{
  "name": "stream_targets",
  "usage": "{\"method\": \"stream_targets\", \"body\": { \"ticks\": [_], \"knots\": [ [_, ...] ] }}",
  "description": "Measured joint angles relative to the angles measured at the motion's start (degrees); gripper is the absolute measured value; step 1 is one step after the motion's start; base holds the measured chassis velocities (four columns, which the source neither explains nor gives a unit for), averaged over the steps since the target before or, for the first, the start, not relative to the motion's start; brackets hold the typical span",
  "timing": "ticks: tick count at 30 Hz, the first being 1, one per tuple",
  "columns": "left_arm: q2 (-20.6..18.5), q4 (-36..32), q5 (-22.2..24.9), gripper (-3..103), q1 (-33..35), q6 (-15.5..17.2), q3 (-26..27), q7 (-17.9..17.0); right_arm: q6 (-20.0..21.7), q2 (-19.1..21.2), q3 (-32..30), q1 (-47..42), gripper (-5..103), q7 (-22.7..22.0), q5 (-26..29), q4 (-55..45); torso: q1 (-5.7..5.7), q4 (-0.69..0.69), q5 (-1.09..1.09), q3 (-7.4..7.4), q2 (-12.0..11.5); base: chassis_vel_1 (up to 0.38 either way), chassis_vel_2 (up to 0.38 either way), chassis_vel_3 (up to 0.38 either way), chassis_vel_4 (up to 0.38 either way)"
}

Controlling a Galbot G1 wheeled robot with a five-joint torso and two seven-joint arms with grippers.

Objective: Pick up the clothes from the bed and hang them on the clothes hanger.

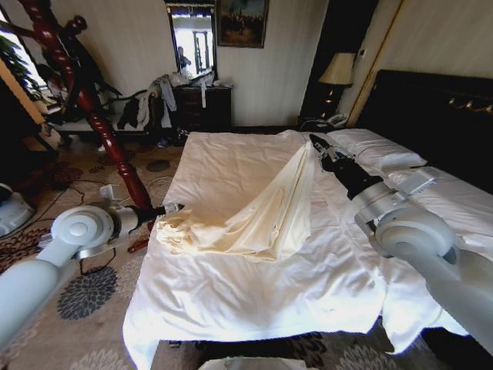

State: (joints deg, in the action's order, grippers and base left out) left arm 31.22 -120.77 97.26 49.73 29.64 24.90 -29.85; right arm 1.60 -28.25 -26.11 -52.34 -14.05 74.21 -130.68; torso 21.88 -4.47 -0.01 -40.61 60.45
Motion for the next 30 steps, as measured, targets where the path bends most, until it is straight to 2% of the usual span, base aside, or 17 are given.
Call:
{"method": "stream_targets", "body": {
  "ticks": [1, 3, 4, 5, 6, 7, 8, 9, 12, 15, 18, 21, 23, 26, 30],
  "knots": [
    [0.0, 0.0, 0.0, 100, 0.0, 0.0, 0.0, 0.0, 0.0, 0.0, 0.0, 0.0, 0, 0.0, 0.0, 0.0, 0.00, 0.00, 0.00, 0.00, 0.0, 0.000, 0.000, 0.000, 0.000],
    [-0.2, 0.8, -5.5, 100, -1.6, -4.9, -0.3, 1.9, -0.6, 0.0, 0.0, 0.0, 0, 0.3, 0.0, 0.1, 0.00, 0.00, -0.01, 0.00, 0.0, 0.000, 0.000, 0.000, 0.000],
    [-0.7, 1.5, -9.8, 100, -2.9, -8.0, -0.3, 2.9, -1.2, 0.1, 0.0, 0.1, 0, 0.8, -0.1, 0.2, 0.00, 0.00, -0.01, 0.00, 0.0, 0.000, 0.000, 0.000, 0.000],
    [-1.0, 1.7, -11.3, 100, -3.3, -8.8, -0.3, 3.2, -1.4, 0.1, 0.0, 0.2, 0, 1.0, -0.1, 0.2, 0.00, 0.00, -0.01, 0.00, 0.0, 0.000, 0.000, 0.000, 0.000],
    [-1.9, 2.2, -15.0, 100, -4.3, -10.5, -0.2, 4.4, -2.0, 0.2, 0.0, 0.4, 0, 1.7, -0.5, 0.3, 0.00, -0.01, 0.00, 0.00, 0.0, 0.000, 0.000, 0.000, 0.000],
    [-1.9, 2.2, -15.0, 100, -4.3, -10.5, -0.2, 4.4, -2.0, 0.2, 0.0, 0.4, 0, 1.7, -0.5, 0.3, 0.00, -0.01, 0.00, 0.00, 0.0, 0.000, 0.000, 0.000, 0.000],
    [-3.2, 2.7, -18.4, 100, -5.7, -11.9, 0.2, 5.4, -2.7, 0.4, 0.0, 0.6, 0, 2.7, -1.5, 0.6, 0.00, 0.00, 0.01, 0.00, 0.0, 0.000, 0.000, 0.000, 0.000],
    [-4.3, 3.1, -19.8, 100, -7.1, -12.3, 0.7, 5.6, -3.0, 0.5, 0.0, 0.6, 0, 3.3, -2.2, 0.7, 0.00, 0.01, 0.00, 0.00, 0.0, 0.000, 0.000, 0.000, 0.000],
    [-6.4, 4.1, -21.3, 100, -9.7, -12.2, 1.5, 5.7, -3.2, 0.4, 0.0, 0.6, 0, 3.9, -2.8, 0.7, 0.00, 0.01, -0.01, 0.00, 0.0, 0.000, 0.000, 0.000, 0.000],
    [-10.0, 9.1, -23.6, 100, -15.7, -11.5, 1.8, 6.8, -3.2, -0.4, -0.1, 0.3, 0, 4.1, -3.4, 0.5, 0.00, 0.00, 0.01, 0.00, 0.0, 0.000, 0.000, 0.000, 0.000],
    [-11.1, 12.0, -23.4, 100, -18.5, -11.4, 1.2, 7.5, -3.2, -0.8, -0.3, 0.3, 0, 4.1, -3.5, 0.5, 0.00, 0.01, -0.01, 0.00, 0.0, 0.000, 0.000, 0.000, 0.000],
    [-13.0, 19.9, -21.8, 100, -25.5, -10.7, -0.5, 9.1, -3.2, -1.9, -0.1, 0.6, 0, 4.2, -3.7, 0.9, 0.00, -0.01, -0.01, 0.00, 0.0, 0.000, 0.000, 0.000, 0.000],
    [-13.3, 21.4, -21.7, 100, -26.7, -10.2, -0.7, 9.2, -3.2, -2.0, 0.1, 0.7, 0, 4.3, -3.8, 1.0, 0.01, -0.01, -0.01, 0.00, 0.0, 0.000, 0.000, 0.000, 0.000],
    [-14.5, 29.2, -21.0, 100, -31.9, -7.0, -2.0, 10.4, -3.2, -2.2, 0.6, 1.0, 0, 5.1, -4.1, 1.3, 0.00, 0.02, -0.02, 0.00, 0.0, 0.000, 0.000, 0.000, 0.000],
    [-14.7, 34.4, -20.6, 100, -34.7, -3.8, -3.6, 11.7, -3.3, -2.6, 0.7, 1.1, 0, 5.5, -4.3, 1.7, 0.00, 0.02, -0.02, 0.00, 0.0, 0.000, 0.000, 0.000, 0.000]
  ]
}}
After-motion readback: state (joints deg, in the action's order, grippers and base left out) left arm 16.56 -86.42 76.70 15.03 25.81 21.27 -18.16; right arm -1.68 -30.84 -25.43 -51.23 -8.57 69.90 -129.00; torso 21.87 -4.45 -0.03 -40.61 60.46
